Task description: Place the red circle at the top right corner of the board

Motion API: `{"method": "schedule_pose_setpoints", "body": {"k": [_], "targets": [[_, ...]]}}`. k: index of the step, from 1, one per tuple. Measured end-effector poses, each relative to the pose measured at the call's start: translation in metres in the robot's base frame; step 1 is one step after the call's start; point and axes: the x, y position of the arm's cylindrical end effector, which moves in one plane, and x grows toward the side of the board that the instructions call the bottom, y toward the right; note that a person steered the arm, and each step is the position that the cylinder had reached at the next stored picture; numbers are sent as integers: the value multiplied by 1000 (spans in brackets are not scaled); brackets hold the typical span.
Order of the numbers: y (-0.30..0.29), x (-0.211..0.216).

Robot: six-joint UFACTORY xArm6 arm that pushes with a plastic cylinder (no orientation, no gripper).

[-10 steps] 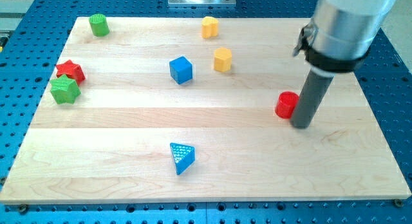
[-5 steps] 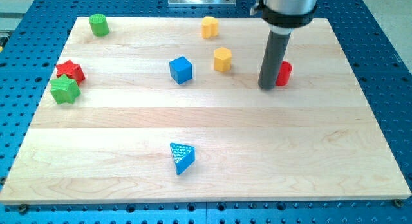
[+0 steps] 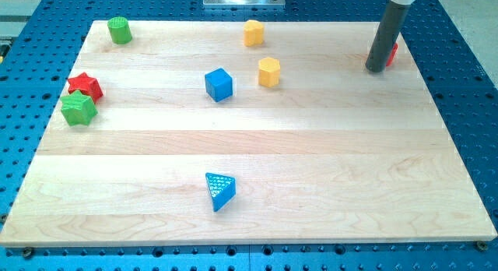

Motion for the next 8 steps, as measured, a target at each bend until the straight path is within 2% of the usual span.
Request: {"method": "schedule_pose_setpoints", "body": {"k": [1,2,4,5,6,7,8], "targets": [[5,18],[30,4],[15,-52],[23,-41],[38,-80],[26,-84],[58,-85]]}}
